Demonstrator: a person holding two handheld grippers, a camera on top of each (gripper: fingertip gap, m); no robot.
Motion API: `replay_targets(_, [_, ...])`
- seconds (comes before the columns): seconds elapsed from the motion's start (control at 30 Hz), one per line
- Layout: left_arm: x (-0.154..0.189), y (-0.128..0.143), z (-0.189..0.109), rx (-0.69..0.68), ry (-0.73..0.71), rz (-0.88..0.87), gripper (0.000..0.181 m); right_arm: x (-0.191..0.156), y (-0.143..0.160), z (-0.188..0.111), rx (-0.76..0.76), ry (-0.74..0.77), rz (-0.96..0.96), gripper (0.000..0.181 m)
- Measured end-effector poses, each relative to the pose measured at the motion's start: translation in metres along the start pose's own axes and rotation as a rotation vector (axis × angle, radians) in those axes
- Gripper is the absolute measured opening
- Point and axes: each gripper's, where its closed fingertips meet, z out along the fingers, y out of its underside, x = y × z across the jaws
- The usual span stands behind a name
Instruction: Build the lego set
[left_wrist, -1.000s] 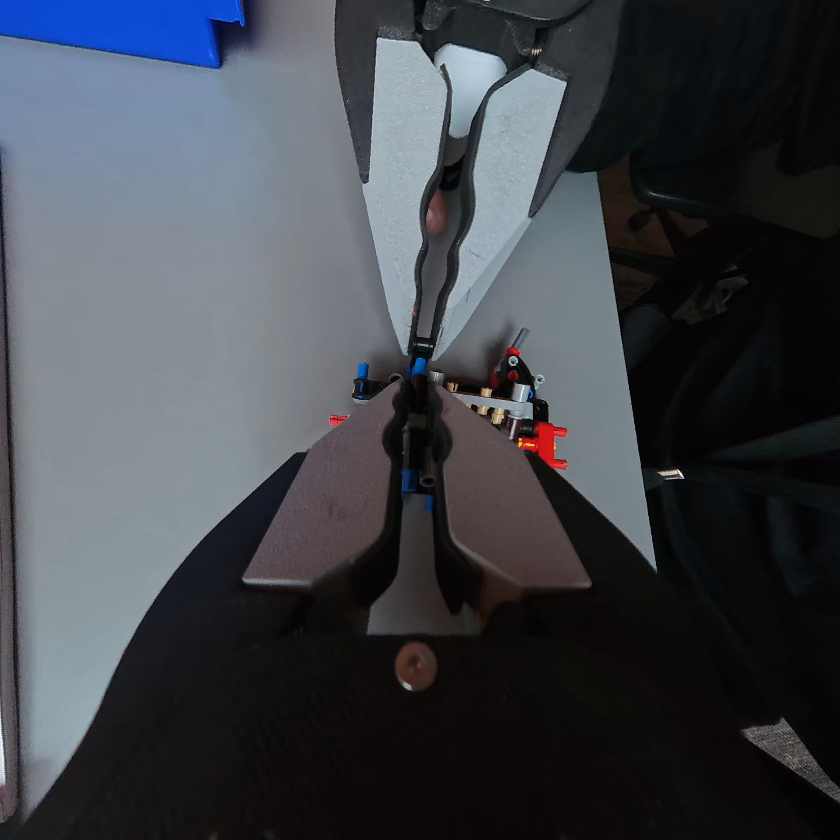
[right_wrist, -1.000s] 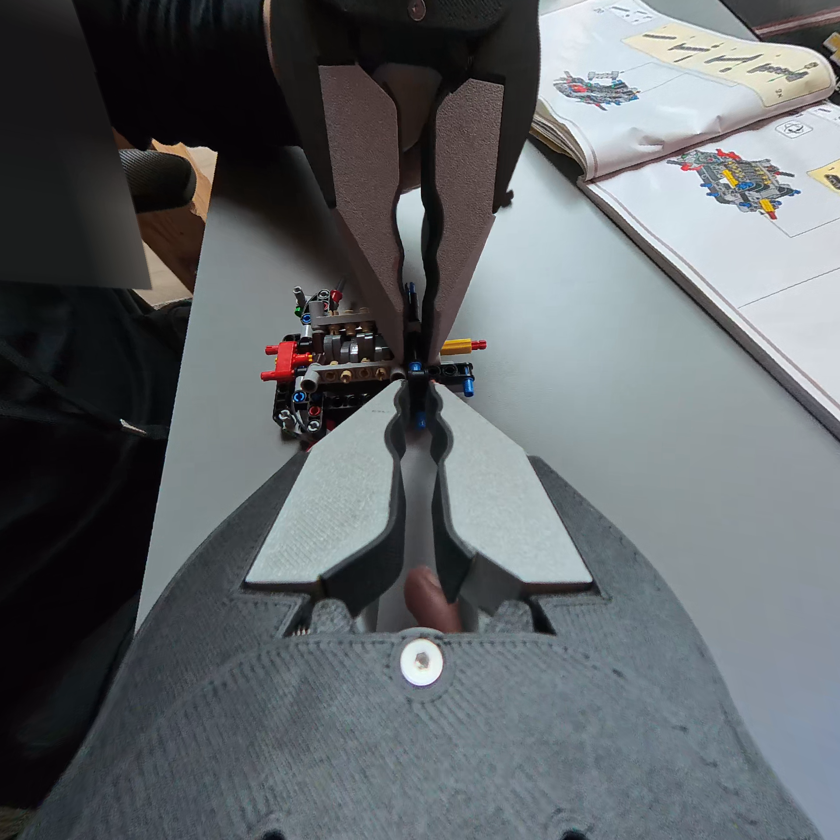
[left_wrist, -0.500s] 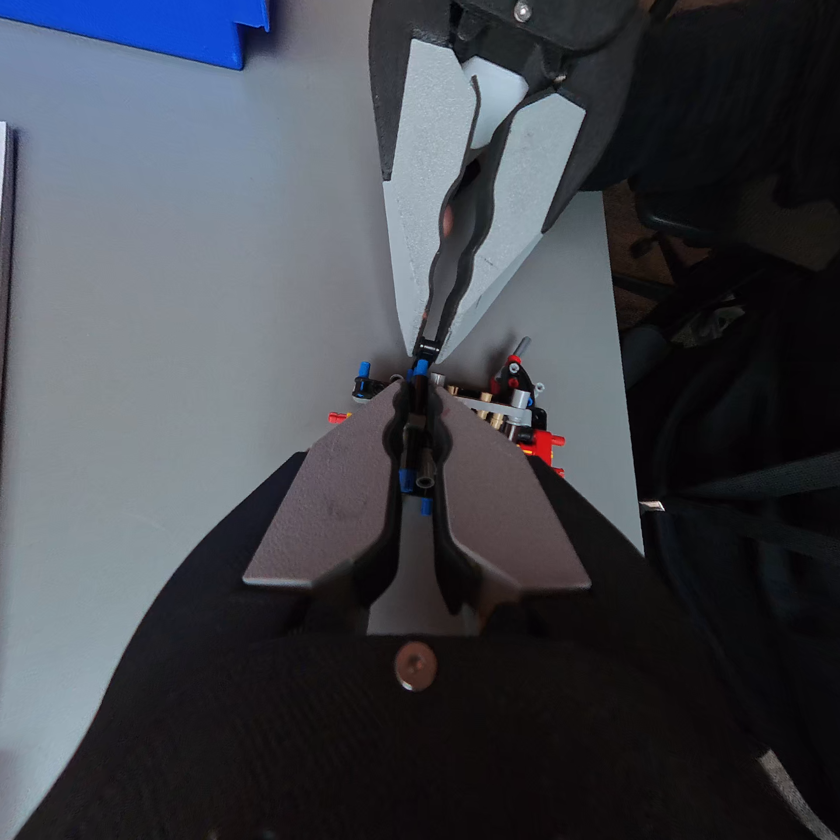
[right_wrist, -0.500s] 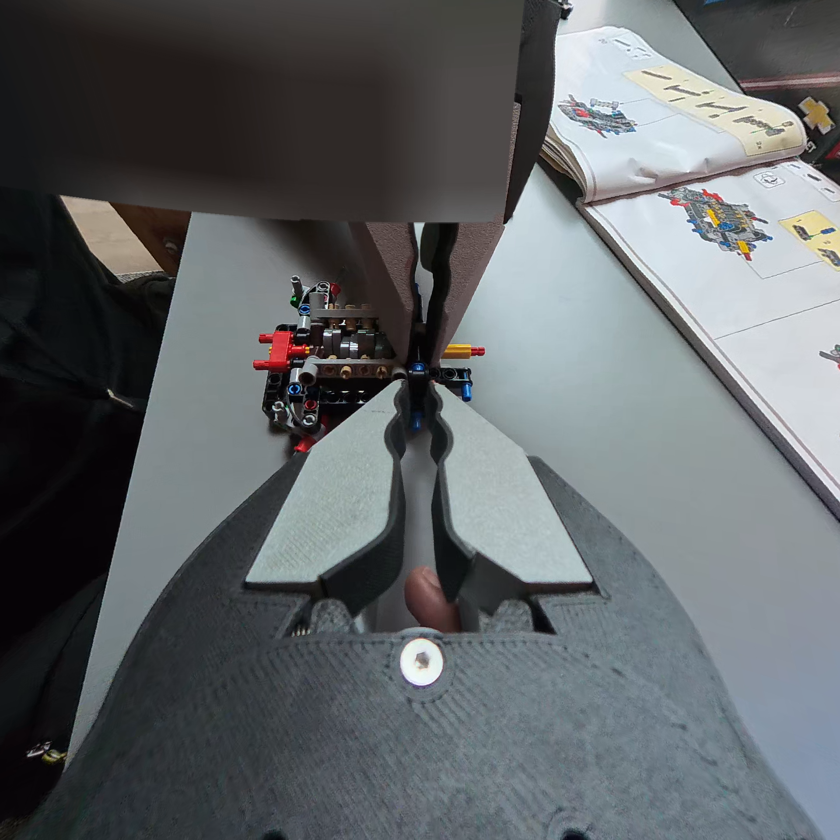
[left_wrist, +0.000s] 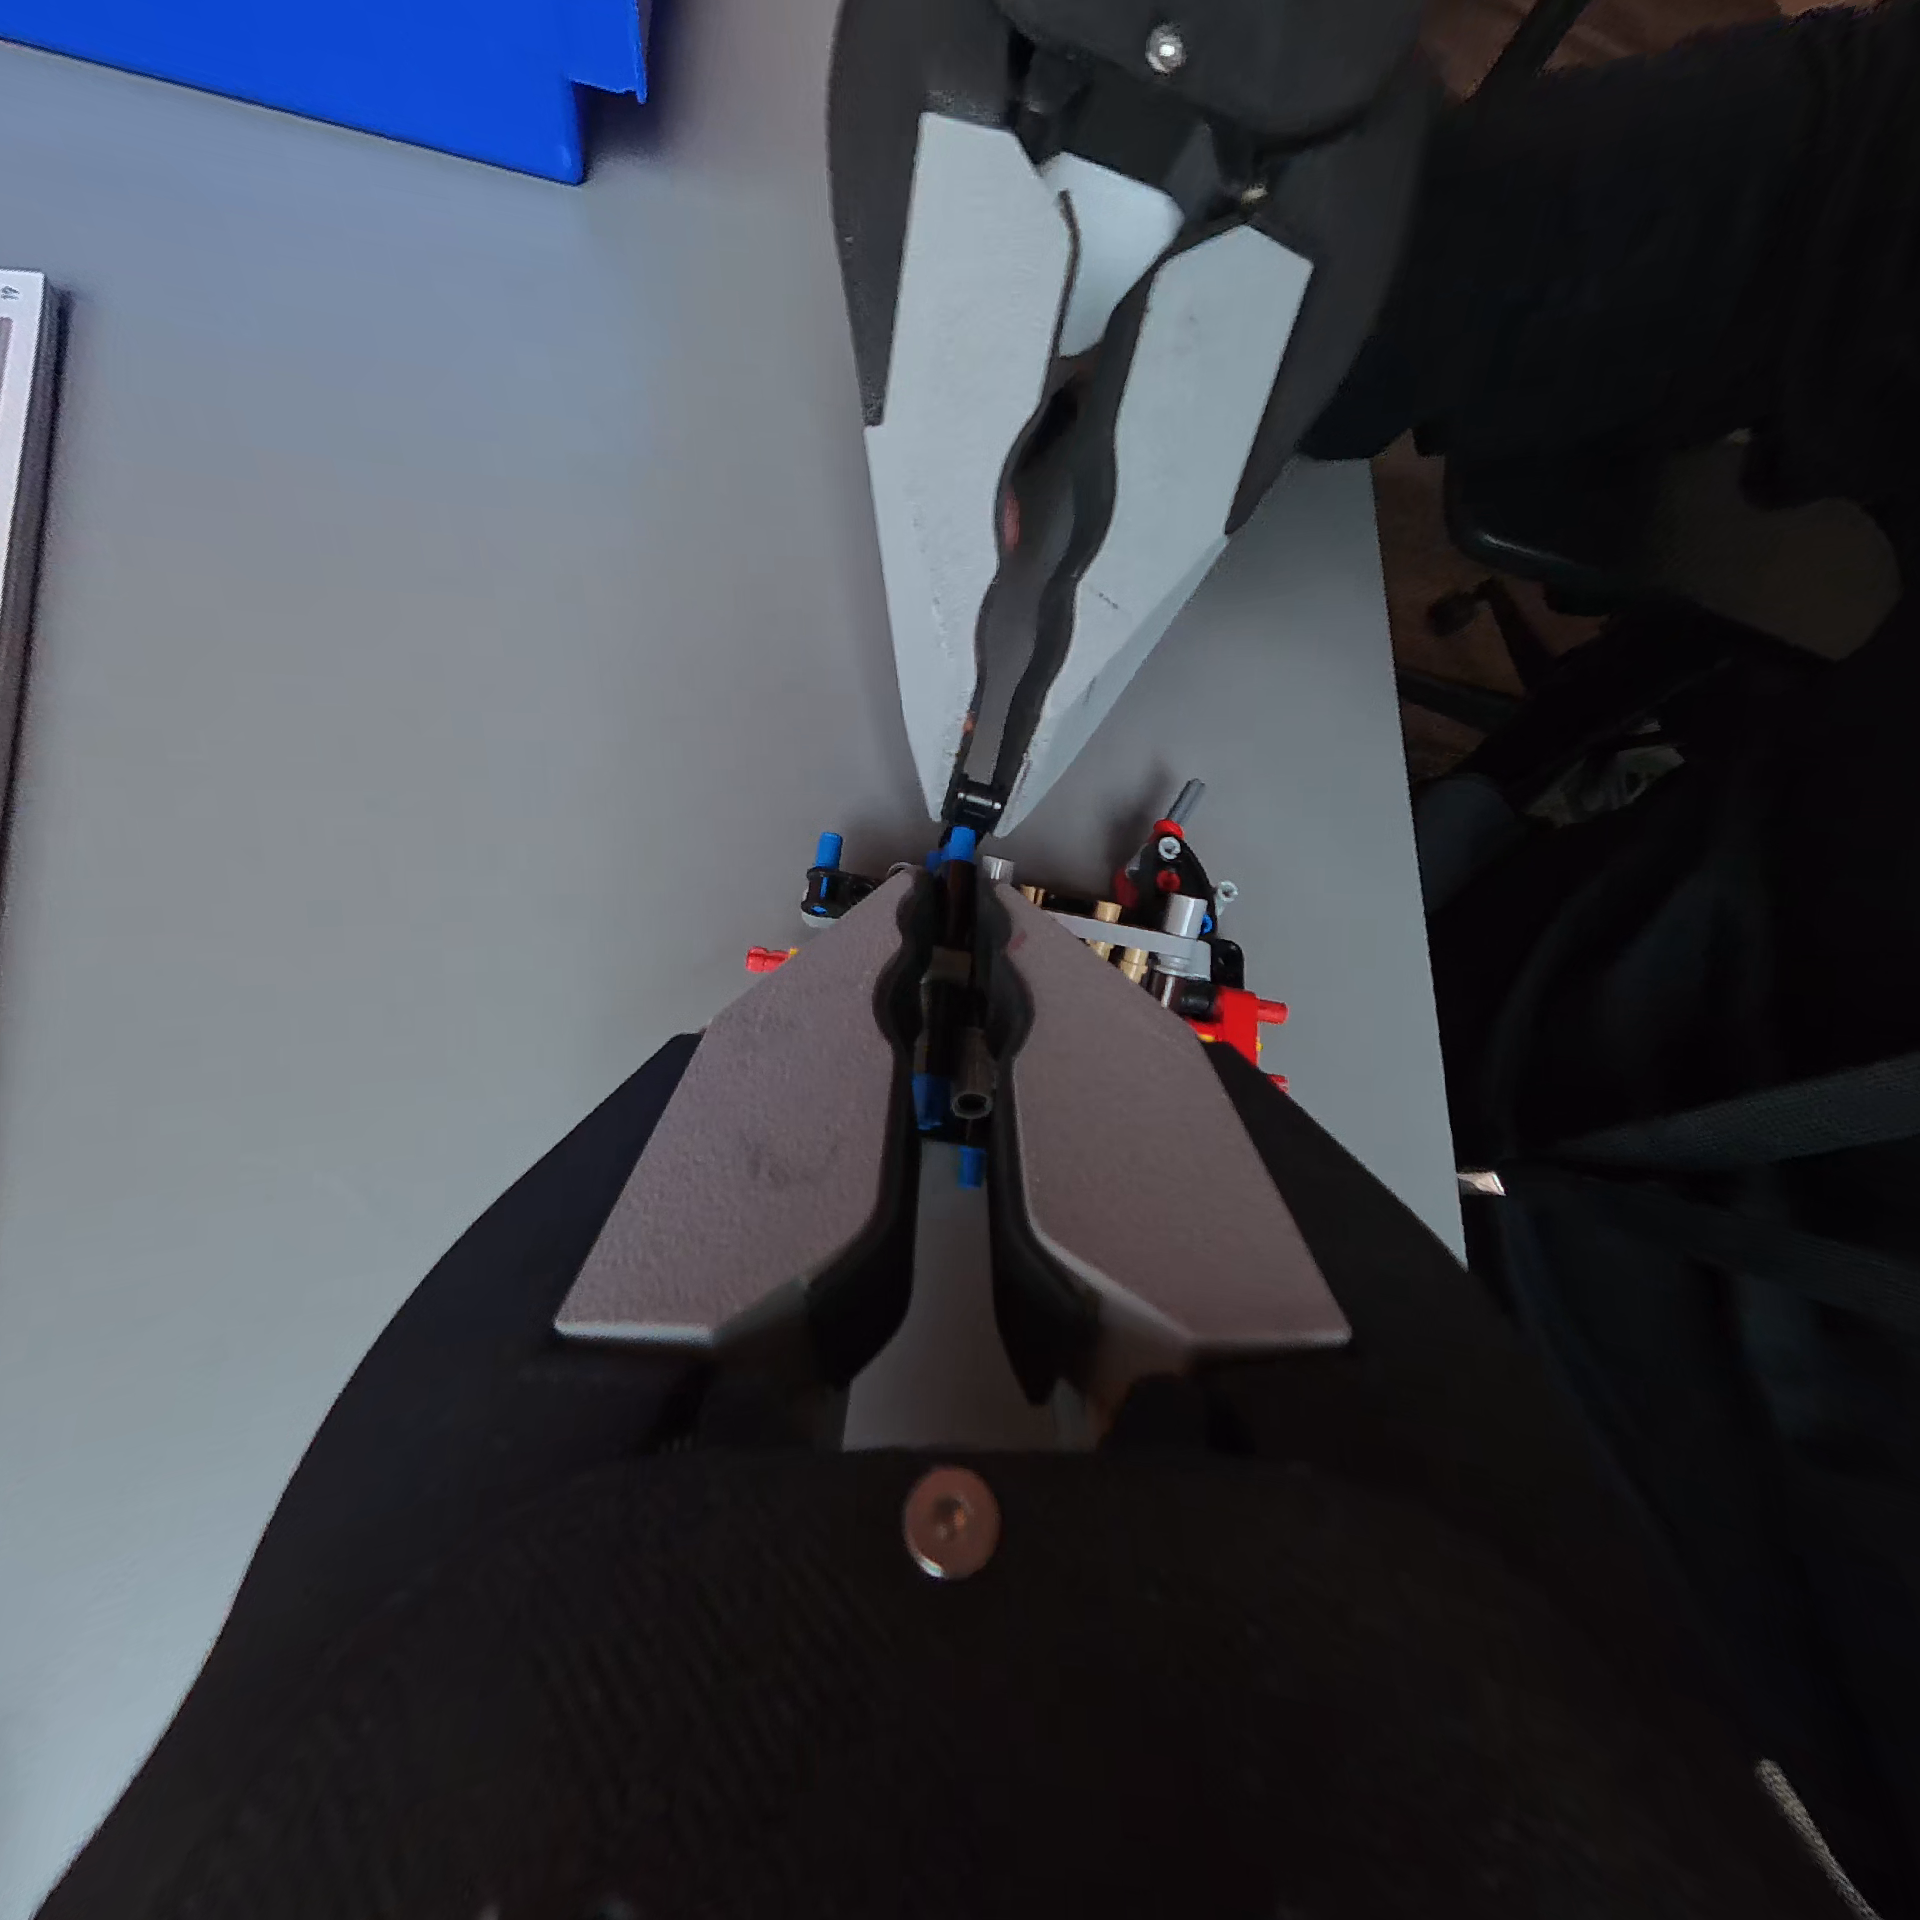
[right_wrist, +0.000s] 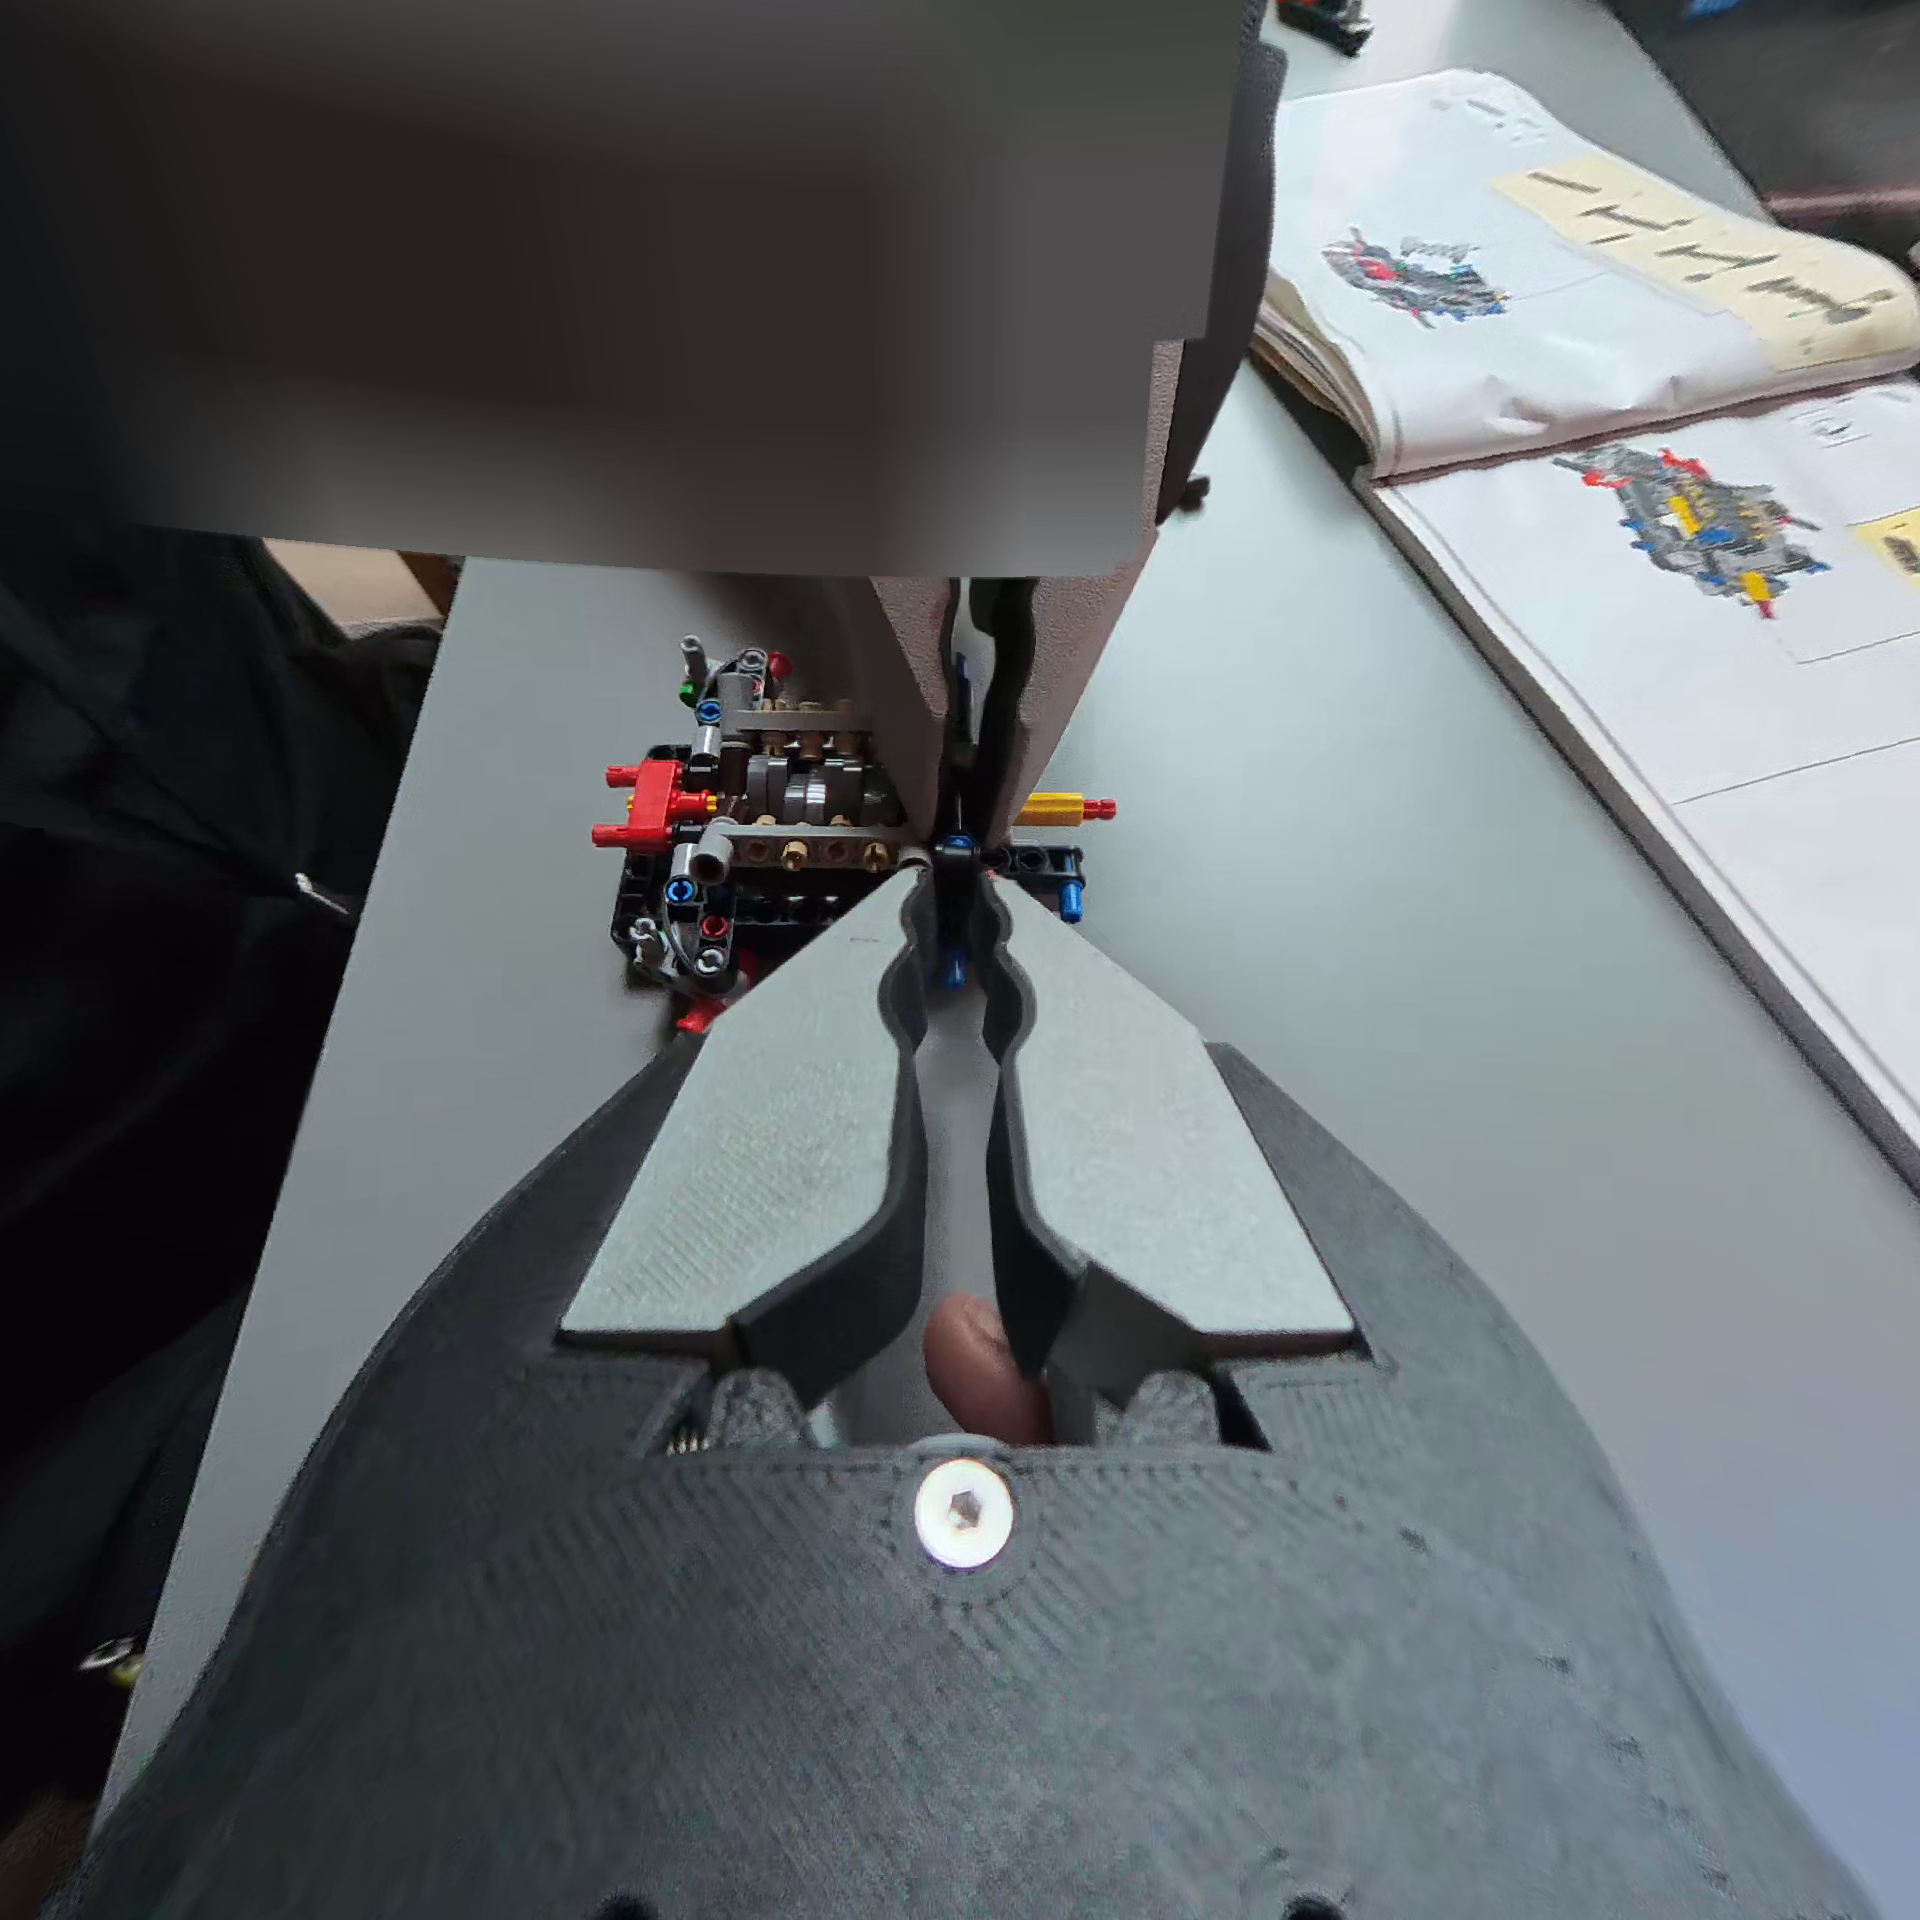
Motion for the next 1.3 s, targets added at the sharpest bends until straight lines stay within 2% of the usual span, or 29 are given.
replay_targets(0.1, [-0.0002, 0.0002, -0.0003, -0.002, -0.008, 0.008, 0.004, 0.0003, -0.001, 0.0009, 0.0, -0.068, 0.016, 0.003])
replay_targets(0.3, [-0.0001, 0.0006, -0.0011, 0.009, -0.004, 0.008, 0.004, 0.0003, -0.0006, 0.0014, 0.002, -0.052, -0.061, 0.003])
replay_targets(0.6, [-0.0015, -0.0001, -0.0017, 0.042, 0.005, -0.001, 0.004, 0.0008, -0.0006, 0.0027, 0.001, -0.155, 0.078, 0.003])
replay_targets(0.87, [-0.0038, 0.0005, -0.0033, 0.054, -0.004, -0.01, 0.005, 0.0036, -0.003, 0.004, 0.019, -0.098, 0.159, 0.004])
replay_targets(1.3, [-0.0037, 0.0002, -0.0028, 0.054, -0.016, 0.005, 0.005, 0.001, -0.001, 0.0039, 0.002, -0.103, 0.132, 0.009])
